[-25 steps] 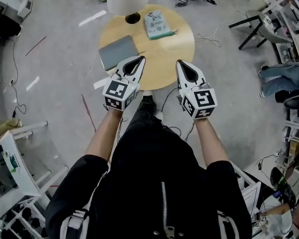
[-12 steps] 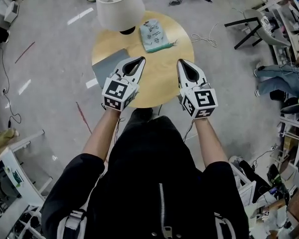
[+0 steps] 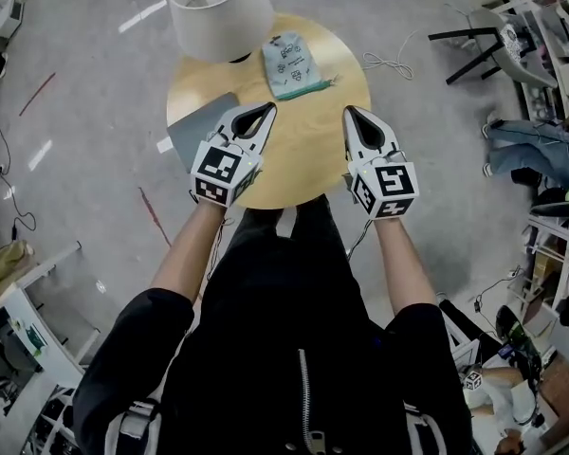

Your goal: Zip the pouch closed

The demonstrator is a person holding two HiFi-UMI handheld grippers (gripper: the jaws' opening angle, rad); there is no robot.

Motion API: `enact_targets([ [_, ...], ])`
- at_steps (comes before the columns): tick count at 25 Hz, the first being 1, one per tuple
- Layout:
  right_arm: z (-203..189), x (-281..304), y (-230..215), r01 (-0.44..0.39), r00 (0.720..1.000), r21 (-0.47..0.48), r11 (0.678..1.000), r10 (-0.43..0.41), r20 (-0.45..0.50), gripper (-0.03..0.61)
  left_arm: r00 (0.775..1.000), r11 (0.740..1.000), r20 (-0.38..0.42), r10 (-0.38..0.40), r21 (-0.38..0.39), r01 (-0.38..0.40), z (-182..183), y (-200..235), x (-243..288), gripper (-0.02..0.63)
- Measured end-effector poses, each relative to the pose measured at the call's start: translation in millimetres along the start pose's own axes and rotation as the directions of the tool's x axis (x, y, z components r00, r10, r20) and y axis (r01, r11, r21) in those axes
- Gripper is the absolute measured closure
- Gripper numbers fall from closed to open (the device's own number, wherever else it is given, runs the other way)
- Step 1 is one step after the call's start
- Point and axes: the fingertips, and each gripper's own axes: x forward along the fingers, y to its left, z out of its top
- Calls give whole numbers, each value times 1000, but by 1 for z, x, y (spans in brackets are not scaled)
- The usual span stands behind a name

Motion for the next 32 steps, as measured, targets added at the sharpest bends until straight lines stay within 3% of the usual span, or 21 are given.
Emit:
enact_targets([
  [13,-27,50,-60,-138,987,-44,990,133,-85,574,994,994,-62,90,-51,-94,-13,11,43,607],
  [21,-51,95,-100,-282,952,-137,950,260,-159,572,978,976,-97,182,-101,-192,-34,21,79,607],
  [26,-82,120,-111,-408,899,-158,899,365,-241,529,962,959,-131,238,-123,-254,-50,25,94,607],
  [32,-124,150,-121,-577,796,-252,777,466,-386,500,936,929,-177,303,-165,-332,-65,32,102,607],
])
